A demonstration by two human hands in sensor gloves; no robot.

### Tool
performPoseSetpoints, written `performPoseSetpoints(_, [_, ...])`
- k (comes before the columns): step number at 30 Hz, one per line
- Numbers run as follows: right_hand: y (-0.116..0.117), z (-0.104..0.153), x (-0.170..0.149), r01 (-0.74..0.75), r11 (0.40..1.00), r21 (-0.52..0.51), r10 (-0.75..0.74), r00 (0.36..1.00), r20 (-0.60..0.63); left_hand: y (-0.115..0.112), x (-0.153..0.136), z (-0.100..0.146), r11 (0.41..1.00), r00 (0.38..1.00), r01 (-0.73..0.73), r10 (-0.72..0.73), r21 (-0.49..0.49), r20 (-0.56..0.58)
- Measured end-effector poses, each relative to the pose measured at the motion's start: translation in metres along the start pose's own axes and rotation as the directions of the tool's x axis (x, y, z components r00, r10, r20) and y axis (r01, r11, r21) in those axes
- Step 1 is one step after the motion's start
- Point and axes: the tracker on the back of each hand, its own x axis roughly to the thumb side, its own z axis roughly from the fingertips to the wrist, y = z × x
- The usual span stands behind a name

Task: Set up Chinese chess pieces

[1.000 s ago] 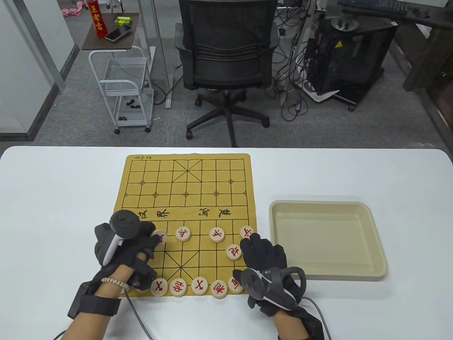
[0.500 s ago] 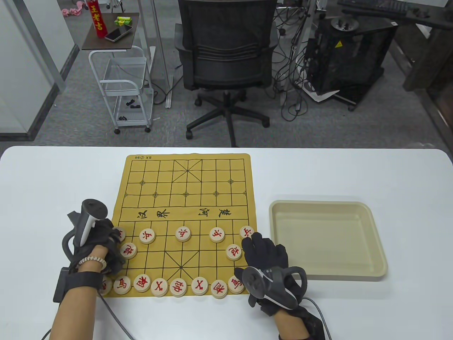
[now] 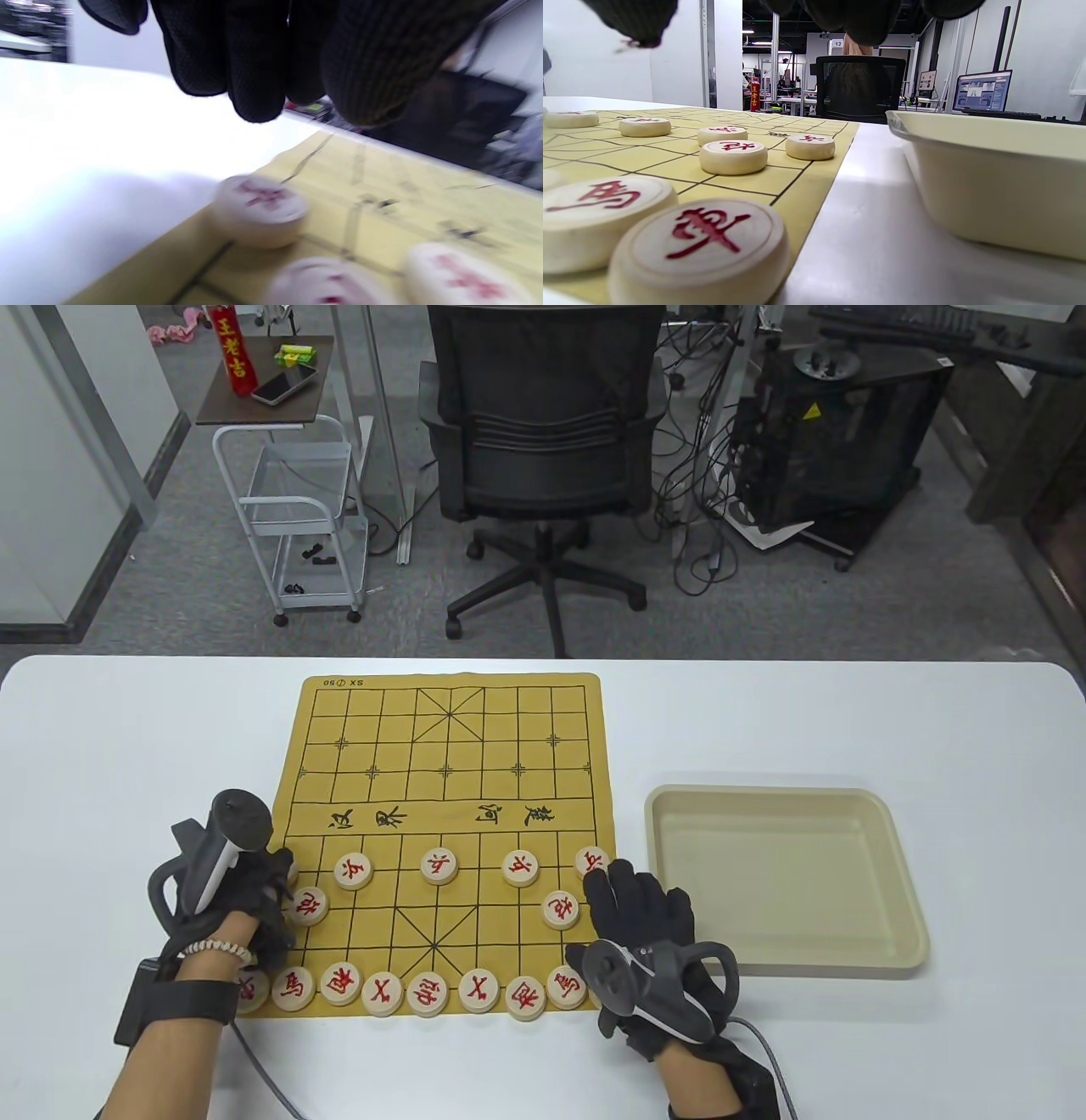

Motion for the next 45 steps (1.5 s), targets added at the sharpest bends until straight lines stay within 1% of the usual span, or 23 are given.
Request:
performPoseSetpoints(3, [0.002, 0.000, -0.005, 0.007, 1.000, 0.000, -0.007, 1.000, -0.016, 0.014, 0.019, 0.029, 0.994, 0.990, -0.080, 0.071, 0.069, 0.124])
performPoseSetpoints(5, [0.003, 0.001, -0.007, 0.004, 1.000, -0.001, -0.004, 1.000, -0.023, 0.019, 0.032, 0.049, 0.988, 0.960, -0.132, 0.106, 0.085, 0.260])
performPoseSetpoints(7, [0.003, 0.001, -0.009, -0.006, 1.000, -0.004, 0.005, 0.999, -0.032, 0.023, 0.044, 0.070, 0.982, 0.928, -0.143, 0.091, 0.122, 0.360])
performPoseSetpoints(9, [0.004, 0.000, -0.010, -0.010, 1.000, 0.003, 0.010, 0.999, -0.039, 0.024, 0.055, 0.097, 0.968, 0.890, -0.125, 0.014, 0.217, 0.455])
performPoseSetpoints(11, [0.004, 0.000, -0.010, -0.010, 1.000, 0.002, 0.010, 0.999, -0.041, 0.021, 0.061, 0.115, 0.957, 0.865, -0.082, -0.072, 0.280, 0.497])
performPoseSetpoints(12, [0.004, 0.000, -0.010, -0.009, 1.000, 0.003, 0.009, 0.999, -0.041, 0.018, 0.064, 0.124, 0.948, 0.852, -0.053, -0.122, 0.314, 0.509])
performPoseSetpoints(13, [0.004, 0.000, -0.010, -0.009, 1.000, 0.005, 0.009, 0.999, -0.041, 0.015, 0.065, 0.129, 0.942, 0.843, -0.035, -0.152, 0.333, 0.516])
performPoseSetpoints(15, [0.004, 0.000, -0.010, -0.013, 1.000, 0.010, 0.013, 0.999, -0.042, 0.002, 0.063, 0.137, 0.923, 0.824, 0.017, -0.230, 0.383, 0.517])
performPoseSetpoints(16, [0.005, 0.000, -0.010, -0.014, 1.000, 0.012, 0.015, 0.999, -0.042, -0.006, 0.059, 0.139, 0.914, 0.823, 0.028, -0.250, 0.405, 0.509])
performPoseSetpoints(17, [0.005, 0.000, -0.010, -0.014, 1.000, 0.015, 0.015, 0.999, -0.042, -0.013, 0.056, 0.138, 0.915, 0.820, 0.052, -0.268, 0.400, 0.507])
performPoseSetpoints(18, [0.006, 0.000, -0.009, -0.014, 1.000, 0.021, 0.015, 0.999, -0.042, -0.018, 0.052, 0.137, 0.924, 0.817, 0.101, -0.289, 0.368, 0.500])
performPoseSetpoints(20, [0.006, 0.000, -0.008, -0.017, 1.000, 0.023, 0.018, 0.999, -0.041, -0.022, 0.046, 0.136, 0.926, 0.826, 0.116, -0.291, 0.360, 0.482])
performPoseSetpoints(23, [0.004, 0.001, -0.005, -0.008, 1.000, 0.020, 0.009, 0.999, -0.039, -0.020, 0.041, 0.134, 0.948, 0.850, 0.092, -0.235, 0.306, 0.472])
performPoseSetpoints(28, [0.005, 0.001, -0.001, -0.031, 0.999, 0.029, 0.032, 0.999, -0.028, -0.014, 0.043, 0.134, 0.956, 0.852, 0.043, -0.188, 0.291, 0.489])
performPoseSetpoints(34, [0.005, 0.002, 0.003, -0.064, 0.998, 0.024, 0.065, 0.997, -0.032, -0.013, 0.045, 0.136, 0.956, 0.849, 0.025, -0.175, 0.292, 0.499])
performPoseSetpoints(45, [0.005, 0.003, 0.006, -0.073, 0.997, 0.021, 0.073, 0.997, -0.024, -0.012, 0.044, 0.130, 0.955, 0.853, 0.024, -0.174, 0.296, 0.492])
